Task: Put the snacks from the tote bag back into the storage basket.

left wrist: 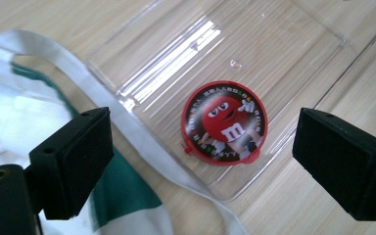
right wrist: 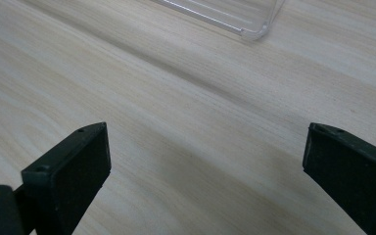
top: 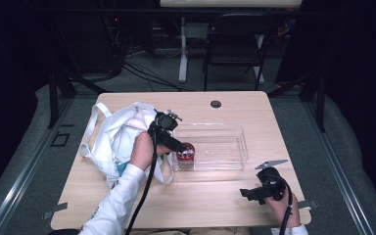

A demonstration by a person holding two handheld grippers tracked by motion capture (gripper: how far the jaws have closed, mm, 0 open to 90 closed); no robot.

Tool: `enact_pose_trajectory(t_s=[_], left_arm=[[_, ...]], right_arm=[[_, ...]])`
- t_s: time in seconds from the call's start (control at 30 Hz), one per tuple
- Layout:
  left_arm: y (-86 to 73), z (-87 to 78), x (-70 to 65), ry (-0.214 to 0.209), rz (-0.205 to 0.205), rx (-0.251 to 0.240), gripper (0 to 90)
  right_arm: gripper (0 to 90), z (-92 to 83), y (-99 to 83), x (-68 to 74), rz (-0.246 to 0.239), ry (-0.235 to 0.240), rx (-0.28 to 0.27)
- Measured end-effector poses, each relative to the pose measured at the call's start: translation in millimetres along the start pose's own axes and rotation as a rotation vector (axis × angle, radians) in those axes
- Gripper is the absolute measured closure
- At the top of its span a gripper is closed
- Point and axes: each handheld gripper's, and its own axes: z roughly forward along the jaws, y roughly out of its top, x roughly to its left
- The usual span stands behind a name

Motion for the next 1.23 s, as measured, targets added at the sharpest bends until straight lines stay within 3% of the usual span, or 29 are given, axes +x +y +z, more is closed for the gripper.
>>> enact_pose_trajectory(t_s=[0.3, 0.63, 0.87, 1.07, 1.23], left_arm=[[-16.4, -30.9, 19.2, 0.049, -0.021, -0.028, 3.1], [-47.9, -55.9, 36.7, 0.098, -0.057, -0.055, 0.4], [-83.1, -68.9, 47.4, 0.144, -0.095, -0.074, 0.4], [-119.5, -74.8, 57.2, 0.153, -0.153, -0.092, 0.4], [-137.6, -78.3, 64.5, 0.152, -0.180, -0.106, 0.4]], right_arm=[[3.5, 0.2, -0.1, -0.1, 0.004, -0.004, 0.000], [3.5, 1.0, 0.0, 0.3, 0.005, -0.008, 0.000], [3.6, 1.1, -0.1, 0.5, 0.004, -0.008, 0.002], [3.6, 1.7, 0.1, 1.0, 0.000, -0.015, 0.006], [3.7, 1.4, 0.2, 2.2, -0.003, -0.016, 0.000]])
